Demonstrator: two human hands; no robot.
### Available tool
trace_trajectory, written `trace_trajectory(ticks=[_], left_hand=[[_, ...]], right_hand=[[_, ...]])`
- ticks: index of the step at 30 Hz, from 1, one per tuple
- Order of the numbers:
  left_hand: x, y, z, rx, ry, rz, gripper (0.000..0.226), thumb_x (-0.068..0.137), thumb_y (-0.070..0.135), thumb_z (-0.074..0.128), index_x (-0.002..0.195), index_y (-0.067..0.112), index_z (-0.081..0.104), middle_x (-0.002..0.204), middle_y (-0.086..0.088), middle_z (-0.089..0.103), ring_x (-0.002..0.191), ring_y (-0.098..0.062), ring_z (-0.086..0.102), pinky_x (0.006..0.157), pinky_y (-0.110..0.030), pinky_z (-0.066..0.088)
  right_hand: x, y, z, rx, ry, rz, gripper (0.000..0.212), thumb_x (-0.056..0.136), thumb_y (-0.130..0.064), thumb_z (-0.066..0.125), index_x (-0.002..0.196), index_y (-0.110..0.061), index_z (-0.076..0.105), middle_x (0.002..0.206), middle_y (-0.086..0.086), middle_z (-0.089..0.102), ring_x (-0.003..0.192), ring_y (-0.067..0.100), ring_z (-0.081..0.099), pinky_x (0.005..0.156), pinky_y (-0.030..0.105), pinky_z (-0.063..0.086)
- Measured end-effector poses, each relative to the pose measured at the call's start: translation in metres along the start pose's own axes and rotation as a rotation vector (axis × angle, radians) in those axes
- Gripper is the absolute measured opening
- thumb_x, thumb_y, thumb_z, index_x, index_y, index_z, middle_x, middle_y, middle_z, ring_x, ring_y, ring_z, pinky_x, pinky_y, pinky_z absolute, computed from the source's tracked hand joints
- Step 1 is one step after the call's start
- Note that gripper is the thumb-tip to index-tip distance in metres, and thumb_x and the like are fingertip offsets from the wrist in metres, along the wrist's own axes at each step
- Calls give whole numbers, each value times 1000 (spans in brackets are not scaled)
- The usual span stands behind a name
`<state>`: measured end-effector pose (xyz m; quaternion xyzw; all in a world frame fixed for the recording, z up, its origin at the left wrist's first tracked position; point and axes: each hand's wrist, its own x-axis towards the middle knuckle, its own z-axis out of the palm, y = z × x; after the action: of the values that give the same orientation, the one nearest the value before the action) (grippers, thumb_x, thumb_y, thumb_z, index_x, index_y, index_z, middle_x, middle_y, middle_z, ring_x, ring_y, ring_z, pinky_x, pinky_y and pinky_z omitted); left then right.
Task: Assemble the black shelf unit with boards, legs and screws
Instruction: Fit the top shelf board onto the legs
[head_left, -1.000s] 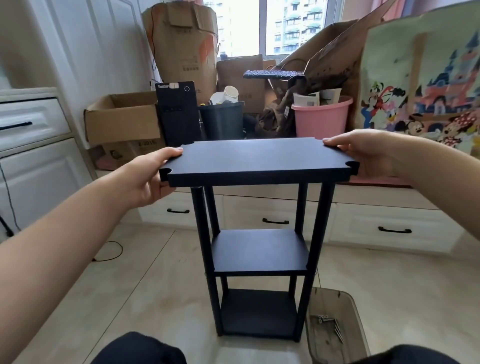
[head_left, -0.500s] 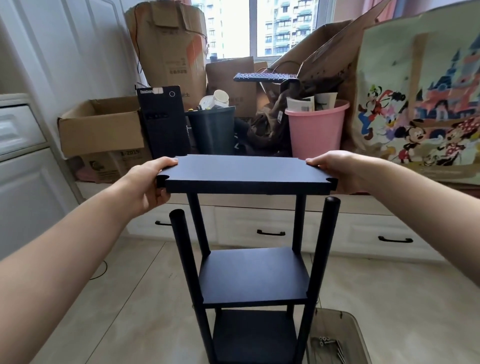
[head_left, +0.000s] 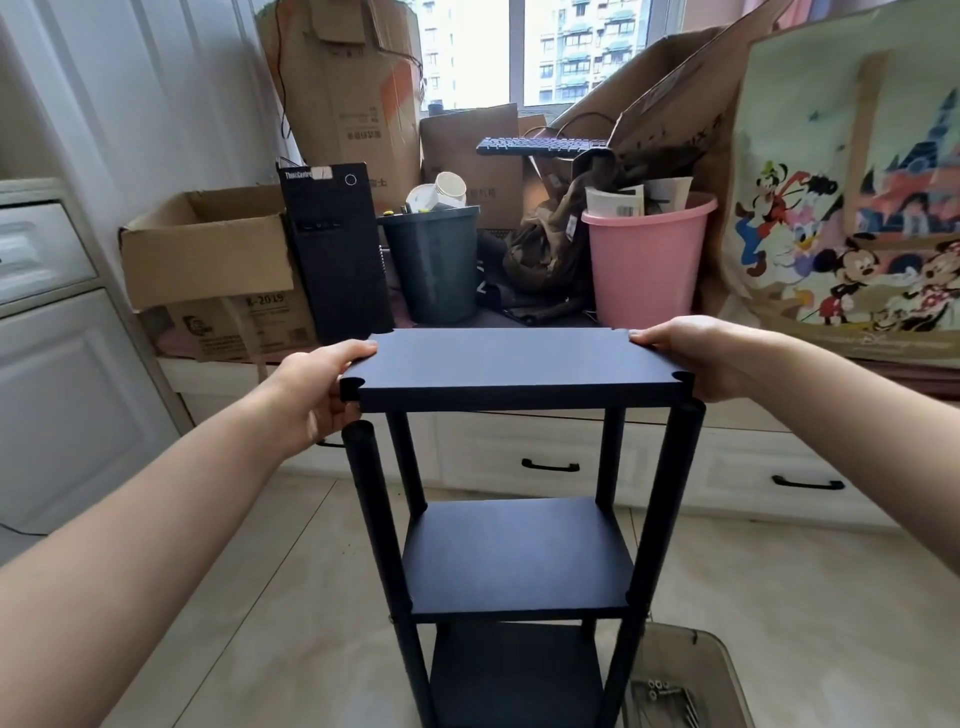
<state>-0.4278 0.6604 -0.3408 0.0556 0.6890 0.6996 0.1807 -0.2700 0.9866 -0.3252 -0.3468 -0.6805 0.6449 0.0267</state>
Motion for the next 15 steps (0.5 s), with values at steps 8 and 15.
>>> trace_trajectory(ticks=[8,15], left_hand=[[-2,-11,0,25,15,1,39,93,29,70,124,6,66,93,-7,67,67,-17,63,47,-22,52],[-3,-13,0,22,22,10,36,92,31,72,117,4,67,91,-8,68,69,-19,65,55,-26,54]], right_hand=[[3,-3,3,-23,11,-23,17,99,-28,55,96,-13,62,61,-1,67,46,11,62,46,19,51],[1,-2,7,-36,69,-76,17,99,-23,57,91,-9,61,56,0,66,43,11,62,41,19,49]])
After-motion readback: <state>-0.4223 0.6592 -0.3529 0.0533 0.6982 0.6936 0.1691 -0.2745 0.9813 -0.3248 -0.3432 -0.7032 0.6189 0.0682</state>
